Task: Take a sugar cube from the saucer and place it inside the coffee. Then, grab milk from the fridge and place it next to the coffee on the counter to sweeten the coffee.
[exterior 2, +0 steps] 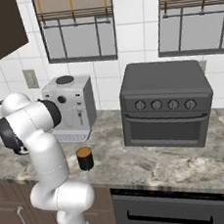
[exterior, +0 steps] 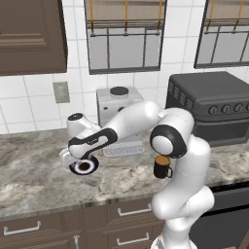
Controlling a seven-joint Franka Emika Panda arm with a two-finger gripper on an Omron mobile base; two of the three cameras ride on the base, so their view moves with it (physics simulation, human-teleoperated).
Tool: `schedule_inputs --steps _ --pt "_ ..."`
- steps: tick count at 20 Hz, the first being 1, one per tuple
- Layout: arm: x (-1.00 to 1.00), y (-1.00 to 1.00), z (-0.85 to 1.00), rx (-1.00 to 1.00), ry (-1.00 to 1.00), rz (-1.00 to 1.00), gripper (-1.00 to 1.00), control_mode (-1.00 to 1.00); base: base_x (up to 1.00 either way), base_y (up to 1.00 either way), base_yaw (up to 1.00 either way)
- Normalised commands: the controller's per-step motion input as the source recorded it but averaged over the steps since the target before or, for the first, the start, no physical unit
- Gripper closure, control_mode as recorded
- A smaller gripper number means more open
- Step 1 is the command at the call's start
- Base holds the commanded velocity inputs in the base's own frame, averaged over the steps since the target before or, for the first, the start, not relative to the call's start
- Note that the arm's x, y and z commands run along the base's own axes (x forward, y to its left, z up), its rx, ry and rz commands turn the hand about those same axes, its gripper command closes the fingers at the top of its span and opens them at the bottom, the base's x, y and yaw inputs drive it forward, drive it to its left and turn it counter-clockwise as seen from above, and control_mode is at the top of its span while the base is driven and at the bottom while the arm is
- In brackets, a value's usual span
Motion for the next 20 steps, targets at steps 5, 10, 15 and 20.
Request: schedule_inputs --steps 5,10,15,20 --pt "0.04 0.03 -0.22 0.00 -0.03 0.00 -1.00 -1.00 0.00 0.00 0.00" --pt "0.10 0.01 -0.09 0.00 -0.05 0.00 -1.00 -1.00 0.00 0.00 0.00" --pt "0.10 0.00 -0.08 0.00 -0.02 0.00 -1.00 -1.00 0.00 0.00 0.00" --pt "0.20 0.00 -0.02 0.00 0.00 0.00 -1.00 -1.00 0.00 0.00 0.00"
